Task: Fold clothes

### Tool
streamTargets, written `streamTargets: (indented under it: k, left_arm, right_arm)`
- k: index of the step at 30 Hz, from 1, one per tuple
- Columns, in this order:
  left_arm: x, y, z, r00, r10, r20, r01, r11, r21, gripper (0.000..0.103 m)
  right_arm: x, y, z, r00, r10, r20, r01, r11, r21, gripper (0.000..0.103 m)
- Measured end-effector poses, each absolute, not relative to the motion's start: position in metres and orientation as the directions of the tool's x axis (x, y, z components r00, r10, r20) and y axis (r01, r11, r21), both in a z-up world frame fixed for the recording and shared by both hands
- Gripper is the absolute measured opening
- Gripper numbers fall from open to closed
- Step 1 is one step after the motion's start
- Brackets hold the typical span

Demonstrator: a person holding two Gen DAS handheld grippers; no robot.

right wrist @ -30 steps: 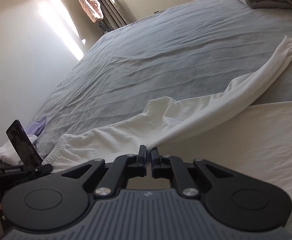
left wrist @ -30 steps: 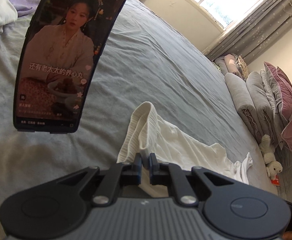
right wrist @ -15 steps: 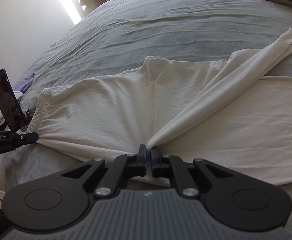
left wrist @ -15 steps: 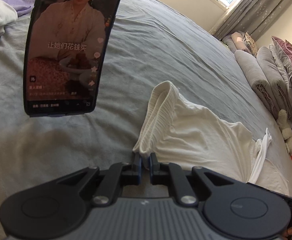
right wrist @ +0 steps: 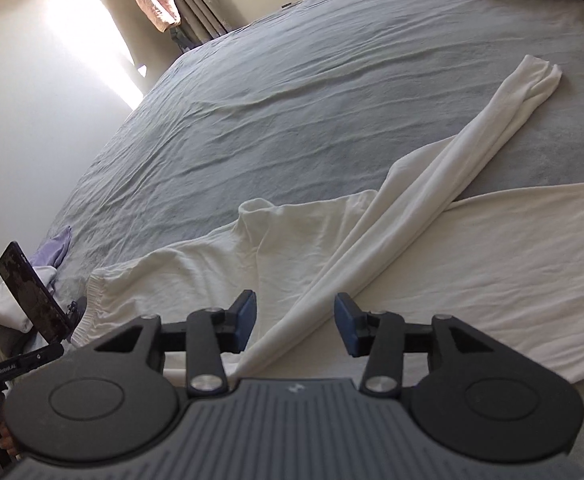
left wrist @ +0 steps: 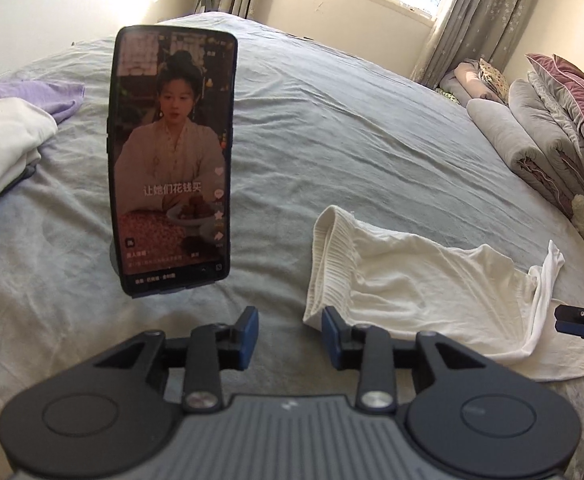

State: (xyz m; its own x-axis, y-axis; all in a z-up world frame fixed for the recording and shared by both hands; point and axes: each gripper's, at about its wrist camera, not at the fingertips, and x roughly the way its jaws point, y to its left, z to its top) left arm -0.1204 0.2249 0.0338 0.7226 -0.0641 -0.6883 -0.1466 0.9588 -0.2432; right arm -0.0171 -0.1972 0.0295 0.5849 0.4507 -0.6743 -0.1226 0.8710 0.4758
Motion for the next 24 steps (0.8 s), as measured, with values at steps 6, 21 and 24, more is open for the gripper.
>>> streamTargets:
  k: [6, 21, 24]
  left_arm:
    - [-0.112, 0.205, 0.046, 0.751, -0.106, -0.652, -0.078, 0.966, -0.247, 0.038]
    - [-0.054, 0.071, 0.017, 0.635, -0.43, -0.642, 0.252, 0.901, -0.353, 0.042]
    - [-0.043, 0.049, 0.008, 0.605, -0.458, -0.651, 0.285, 0.889, -0.36, 0.043]
  right_arm:
    - [0.001, -0.231, 0.03, 0.642, 0.362, -0.676, 0.003, 0.88, 0.474, 0.047]
    - [0.048, -0.267, 0.005, 0.696, 0.254, -0.672, 0.166, 0.854, 0.494, 0.047]
    - [0.053, -0.266, 0.002, 0.707, 0.253, -0.661, 0.153, 0.857, 0.492, 0.047]
